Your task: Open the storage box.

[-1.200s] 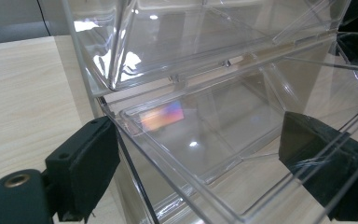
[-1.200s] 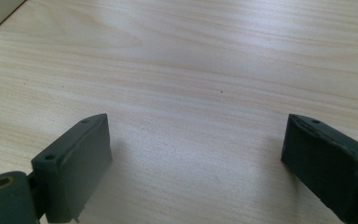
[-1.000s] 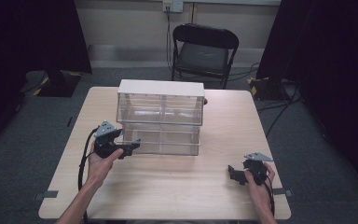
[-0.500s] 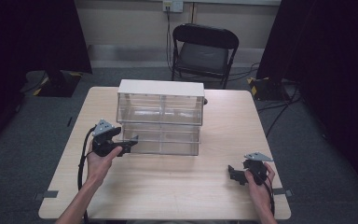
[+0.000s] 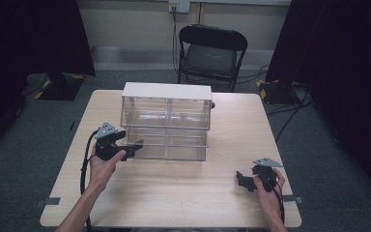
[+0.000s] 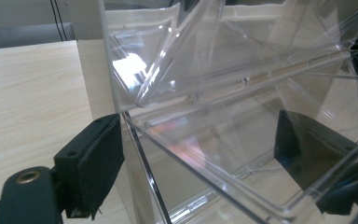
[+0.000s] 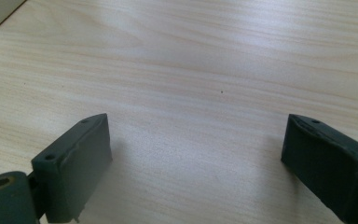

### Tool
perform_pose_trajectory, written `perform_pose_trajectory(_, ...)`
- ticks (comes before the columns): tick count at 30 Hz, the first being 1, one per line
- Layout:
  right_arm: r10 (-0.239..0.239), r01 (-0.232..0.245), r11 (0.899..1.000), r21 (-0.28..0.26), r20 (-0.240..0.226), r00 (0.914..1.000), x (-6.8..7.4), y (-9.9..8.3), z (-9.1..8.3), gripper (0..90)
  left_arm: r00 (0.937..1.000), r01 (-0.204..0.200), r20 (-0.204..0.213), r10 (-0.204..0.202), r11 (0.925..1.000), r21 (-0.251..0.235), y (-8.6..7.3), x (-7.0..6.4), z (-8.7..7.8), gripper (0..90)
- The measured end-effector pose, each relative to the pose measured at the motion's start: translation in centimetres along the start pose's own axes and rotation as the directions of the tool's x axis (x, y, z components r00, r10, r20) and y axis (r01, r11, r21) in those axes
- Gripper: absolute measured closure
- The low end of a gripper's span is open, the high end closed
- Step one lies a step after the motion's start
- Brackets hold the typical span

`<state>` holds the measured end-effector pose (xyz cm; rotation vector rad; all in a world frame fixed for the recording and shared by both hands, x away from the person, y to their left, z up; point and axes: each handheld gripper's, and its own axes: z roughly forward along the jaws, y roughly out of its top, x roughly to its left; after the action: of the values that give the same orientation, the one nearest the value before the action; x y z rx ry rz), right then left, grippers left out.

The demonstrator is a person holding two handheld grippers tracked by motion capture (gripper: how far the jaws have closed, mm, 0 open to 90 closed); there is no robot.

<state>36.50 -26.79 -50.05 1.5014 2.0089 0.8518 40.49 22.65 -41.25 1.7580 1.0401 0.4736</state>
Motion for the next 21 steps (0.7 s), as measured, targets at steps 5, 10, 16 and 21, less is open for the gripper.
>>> perform_pose_trajectory(5, 0.0, 0.0, 1.0, 0.0, 0.0, 1.0, 0.01, 0.0, -0.01, 7.6, 0.9999, -0.014, 0.007, 0.014, 0.9999, -0.004, 0.39, -0.18, 0.04, 15.4)
perform_pose_trajectory(10, -0.001, 0.001, 1.0, 0.0, -0.001, 1.0, 0.01, 0.0, 0.0, 7.6, 0.9998, -0.015, 0.01, 0.015, 0.9999, -0.001, 0.39, -0.11, 0.11, 15.3)
perform_pose_trajectory(16, -0.001, 0.001, 1.0, 0.0, -0.001, 1.0, 0.02, 0.0, 0.0, 7.6, 0.9998, -0.012, 0.013, 0.012, 0.9999, 0.001, 0.45, -0.12, 0.23, 15.2)
perform_pose_trajectory(21, -0.001, 0.001, 1.0, 0.0, -0.001, 1.0, 0.01, 0.0, 0.0, 7.6, 0.9999, -0.013, 0.009, 0.013, 0.9999, 0.003, 0.51, -0.1, 0.33, 14.9)
